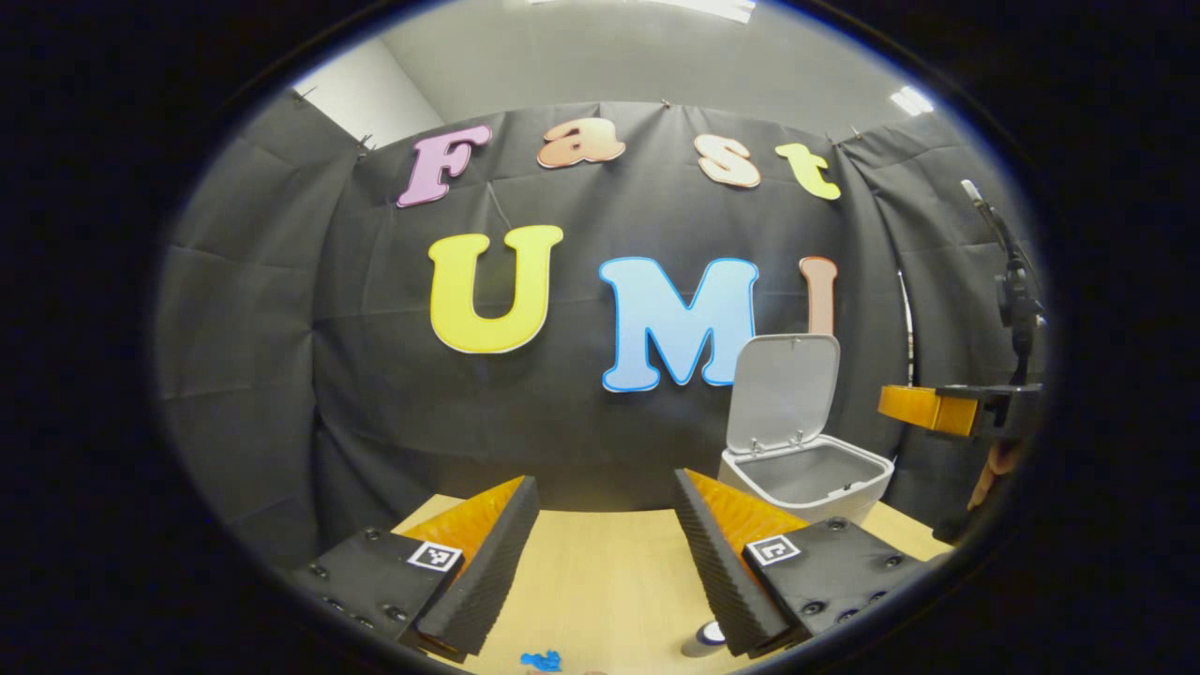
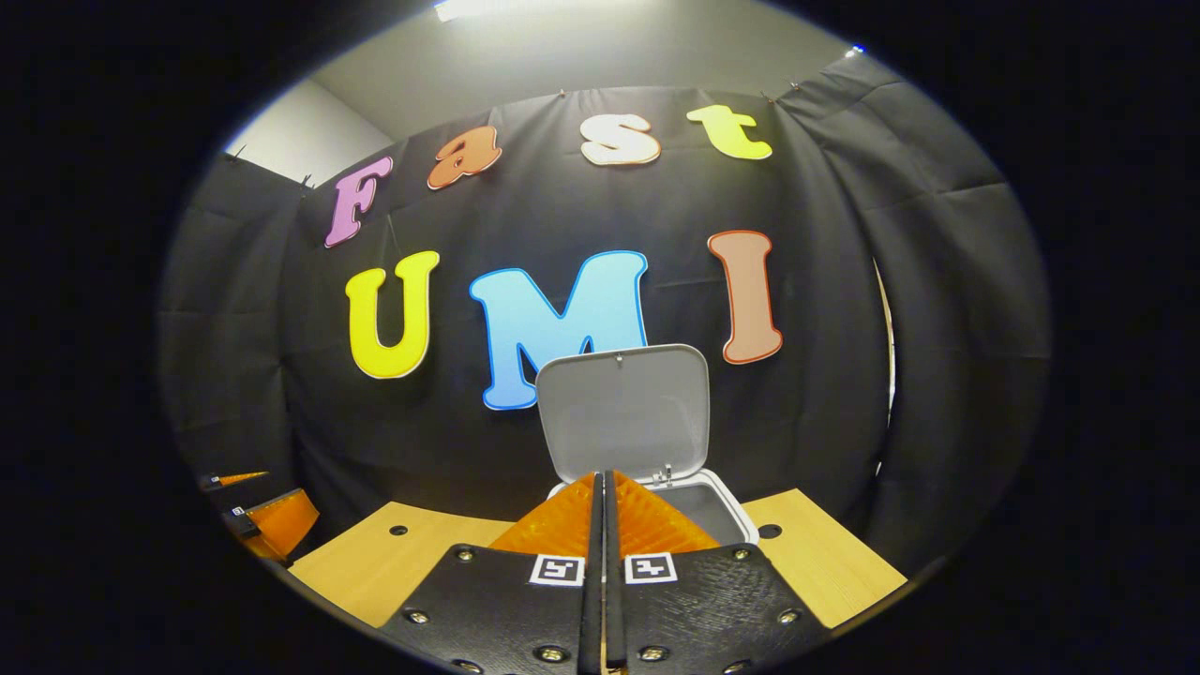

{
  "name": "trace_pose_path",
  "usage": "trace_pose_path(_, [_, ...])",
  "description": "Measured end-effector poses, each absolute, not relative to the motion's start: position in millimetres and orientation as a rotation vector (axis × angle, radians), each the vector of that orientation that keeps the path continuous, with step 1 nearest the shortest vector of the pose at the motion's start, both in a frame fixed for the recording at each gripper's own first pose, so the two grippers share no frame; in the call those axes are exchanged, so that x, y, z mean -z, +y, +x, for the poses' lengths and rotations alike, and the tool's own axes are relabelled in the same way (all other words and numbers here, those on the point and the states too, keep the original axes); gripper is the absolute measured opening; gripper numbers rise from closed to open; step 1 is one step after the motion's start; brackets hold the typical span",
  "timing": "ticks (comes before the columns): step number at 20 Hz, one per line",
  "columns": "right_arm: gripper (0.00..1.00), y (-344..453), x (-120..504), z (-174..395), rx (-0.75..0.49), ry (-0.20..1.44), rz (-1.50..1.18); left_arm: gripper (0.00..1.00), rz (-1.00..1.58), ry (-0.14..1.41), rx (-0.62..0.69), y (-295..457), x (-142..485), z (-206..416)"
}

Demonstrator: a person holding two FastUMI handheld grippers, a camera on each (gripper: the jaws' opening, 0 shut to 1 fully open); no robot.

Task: Press the lid of the desktop garbage bin to open it, pick up the crumpled paper on the desktop and throw it into the bin, then pick up the pop can on the desktop and drop it into the bin, and finally close the garbage bin lid.

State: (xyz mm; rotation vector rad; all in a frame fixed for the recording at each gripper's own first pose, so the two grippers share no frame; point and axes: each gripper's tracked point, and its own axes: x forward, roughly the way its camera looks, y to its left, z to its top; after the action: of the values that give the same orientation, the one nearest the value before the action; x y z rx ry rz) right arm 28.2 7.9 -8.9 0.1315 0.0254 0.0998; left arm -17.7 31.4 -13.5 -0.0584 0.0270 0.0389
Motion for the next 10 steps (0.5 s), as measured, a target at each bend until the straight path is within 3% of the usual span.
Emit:
trace_pose_path(2, [0.14,14,4,24,-0.12,0.019,0.13,0.97,-0.064,0.026,-0.029,31,17,-20])
trace_pose_path(3, [0.34,15,1,23,-0.127,0.015,0.127,0.94,-0.064,0.027,-0.027,33,19,-21])
trace_pose_path(4, [0.62,15,-2,18,-0.125,0.007,0.12,0.94,-0.063,0.027,-0.024,35,23,-23])
trace_pose_path(5, [0.74,16,-1,21,-0.119,0.001,0.114,0.94,-0.06,0.03,-0.025,37,26,-23])
trace_pose_path(7, [0.78,18,-4,15,-0.123,-0.003,0.113,0.93,-0.061,0.042,-0.026,42,36,-25])
trace_pose_path(8, [0.88,18,-5,13,-0.118,-0.004,0.106,0.92,-0.069,0.063,-0.027,48,52,-26])
trace_pose_path(10, [0.9,20,-8,8,-0.117,-0.004,0.101,0.97,-0.072,0.107,-0.037,57,81,-29])
